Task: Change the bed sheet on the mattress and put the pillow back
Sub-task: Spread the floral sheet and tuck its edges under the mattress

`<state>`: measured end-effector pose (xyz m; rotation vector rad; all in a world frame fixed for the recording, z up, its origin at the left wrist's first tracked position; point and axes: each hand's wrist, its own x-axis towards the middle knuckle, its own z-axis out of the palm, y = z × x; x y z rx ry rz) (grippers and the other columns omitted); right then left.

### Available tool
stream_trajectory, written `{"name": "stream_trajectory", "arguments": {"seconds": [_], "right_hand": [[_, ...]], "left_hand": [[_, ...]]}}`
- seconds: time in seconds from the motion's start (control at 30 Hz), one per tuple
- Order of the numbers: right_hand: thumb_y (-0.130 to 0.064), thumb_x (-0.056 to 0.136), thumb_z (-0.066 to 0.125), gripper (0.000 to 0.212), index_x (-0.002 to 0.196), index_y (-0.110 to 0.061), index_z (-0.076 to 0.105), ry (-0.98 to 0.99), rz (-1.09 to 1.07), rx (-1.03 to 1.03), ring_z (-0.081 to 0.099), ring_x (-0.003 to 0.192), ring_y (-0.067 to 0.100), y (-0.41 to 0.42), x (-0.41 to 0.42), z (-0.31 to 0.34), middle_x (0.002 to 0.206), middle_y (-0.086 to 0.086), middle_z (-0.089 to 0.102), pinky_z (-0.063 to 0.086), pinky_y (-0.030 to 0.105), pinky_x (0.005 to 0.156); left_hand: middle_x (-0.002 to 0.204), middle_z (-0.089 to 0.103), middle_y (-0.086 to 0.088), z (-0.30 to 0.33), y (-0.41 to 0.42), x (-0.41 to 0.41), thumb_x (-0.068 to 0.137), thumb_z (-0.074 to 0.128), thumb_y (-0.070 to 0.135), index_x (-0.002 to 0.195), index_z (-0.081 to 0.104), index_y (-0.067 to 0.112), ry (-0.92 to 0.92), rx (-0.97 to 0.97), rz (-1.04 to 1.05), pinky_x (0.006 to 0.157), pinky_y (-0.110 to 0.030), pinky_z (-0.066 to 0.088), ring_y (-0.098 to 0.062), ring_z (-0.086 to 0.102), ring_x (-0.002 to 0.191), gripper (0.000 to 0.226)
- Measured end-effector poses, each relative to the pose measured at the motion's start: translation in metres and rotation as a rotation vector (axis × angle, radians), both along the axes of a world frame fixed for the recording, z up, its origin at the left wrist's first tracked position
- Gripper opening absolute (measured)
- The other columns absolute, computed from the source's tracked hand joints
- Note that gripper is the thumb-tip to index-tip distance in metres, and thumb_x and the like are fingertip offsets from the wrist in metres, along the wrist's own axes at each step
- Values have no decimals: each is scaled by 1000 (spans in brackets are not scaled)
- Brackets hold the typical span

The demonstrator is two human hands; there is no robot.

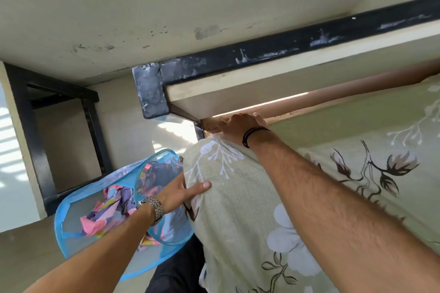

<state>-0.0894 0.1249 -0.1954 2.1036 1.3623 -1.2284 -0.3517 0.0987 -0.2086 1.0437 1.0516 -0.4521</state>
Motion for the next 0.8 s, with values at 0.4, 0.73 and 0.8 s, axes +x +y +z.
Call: {"name": "stream_trajectory", "arguments": {"seconds": [0.4,0.73,0.8], "right_hand": [[-41,97,47,74,162,-30,12,-185,-336,367,7,157,33,-196,-20,40,171,1,8,20,66,120],[-34,102,52,66,161,-28,23,32,-783,475,44,142,25,-534,-122,180,164,1,30,42,39,112],[-34,101,55,61,157,-26,34,-11,-854,414,47,139,25,-638,-147,198,159,2,37,41,36,112]], "left_hand": [[139,55,6,38,-18,5,79,59,83,150,46,26,187,193,-171,110,-31,37,-21,55,127,92],[150,44,-11,151,-211,11,87,61,31,151,36,16,225,1217,-497,109,-48,39,-37,45,134,70],[148,45,-7,163,-303,5,91,59,34,148,41,20,121,1230,-708,107,-46,40,-34,45,132,62]]}}
